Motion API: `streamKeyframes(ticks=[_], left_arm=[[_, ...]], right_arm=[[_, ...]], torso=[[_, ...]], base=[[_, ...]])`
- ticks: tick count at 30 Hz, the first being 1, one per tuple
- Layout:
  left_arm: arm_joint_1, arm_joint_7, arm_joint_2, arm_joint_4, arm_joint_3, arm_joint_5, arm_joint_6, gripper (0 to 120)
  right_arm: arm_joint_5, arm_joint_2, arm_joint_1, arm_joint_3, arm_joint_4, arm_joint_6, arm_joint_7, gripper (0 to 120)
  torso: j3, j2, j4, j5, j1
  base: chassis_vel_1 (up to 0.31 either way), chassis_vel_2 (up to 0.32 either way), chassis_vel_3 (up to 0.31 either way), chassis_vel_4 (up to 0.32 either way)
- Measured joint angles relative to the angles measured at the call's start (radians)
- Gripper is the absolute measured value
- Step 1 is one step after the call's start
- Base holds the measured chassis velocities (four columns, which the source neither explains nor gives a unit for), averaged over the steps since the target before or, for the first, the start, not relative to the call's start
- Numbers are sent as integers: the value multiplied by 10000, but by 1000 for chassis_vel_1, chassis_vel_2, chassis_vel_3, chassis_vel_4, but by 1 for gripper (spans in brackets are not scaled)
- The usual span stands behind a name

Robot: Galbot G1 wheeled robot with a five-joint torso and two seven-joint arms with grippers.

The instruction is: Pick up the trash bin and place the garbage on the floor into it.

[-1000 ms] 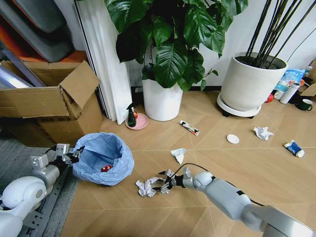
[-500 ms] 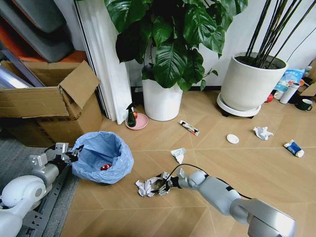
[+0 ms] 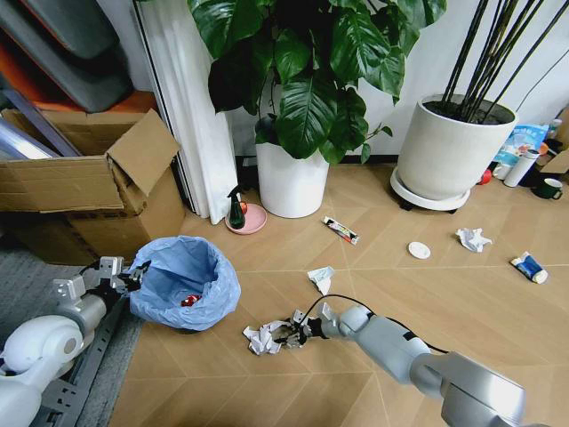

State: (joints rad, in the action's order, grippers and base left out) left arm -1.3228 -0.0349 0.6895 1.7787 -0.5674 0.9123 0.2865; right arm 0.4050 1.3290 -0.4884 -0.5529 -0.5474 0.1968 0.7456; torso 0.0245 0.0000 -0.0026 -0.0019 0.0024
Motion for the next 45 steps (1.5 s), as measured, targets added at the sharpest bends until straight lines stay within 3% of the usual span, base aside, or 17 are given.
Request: streamKeyframes(ticks=[12, 20, 31, 37, 45], left_arm=[[-34, 0, 4, 27, 0, 1, -1, 0], [-47, 0, -3, -72, 25, -7, -1, 0], [21, -50, -205, -472, 381, -75, -8, 0], [53, -84, -440, -523, 682, -48, -11, 0], [38, -264, -530, -511, 925, -44, -56, 0]], right_arm=[[308, -111, -94, -4, -313, -41, 6, 1], [885, -721, -240, 304, -1668, -219, -7, 0], [1122, -2454, -388, 2352, -3916, 221, 512, 0], [1468, -3219, 976, 2236, -5280, 177, 668, 0], [1799, -3330, 2997, 1516, -5947, 144, 901, 0]], torso=[[0, 0, 0, 0, 0], [0, 0, 2, 2, 0], [0, 0, -3, 1, 0], [0, -1, 1, 2, 0], [0, -1, 2, -1, 1]], base=[[0, 0, 0, 0], [0, 0, 0, 0], [0, 0, 0, 0], [0, 0, 0, 0], [0, 0, 0, 0]])
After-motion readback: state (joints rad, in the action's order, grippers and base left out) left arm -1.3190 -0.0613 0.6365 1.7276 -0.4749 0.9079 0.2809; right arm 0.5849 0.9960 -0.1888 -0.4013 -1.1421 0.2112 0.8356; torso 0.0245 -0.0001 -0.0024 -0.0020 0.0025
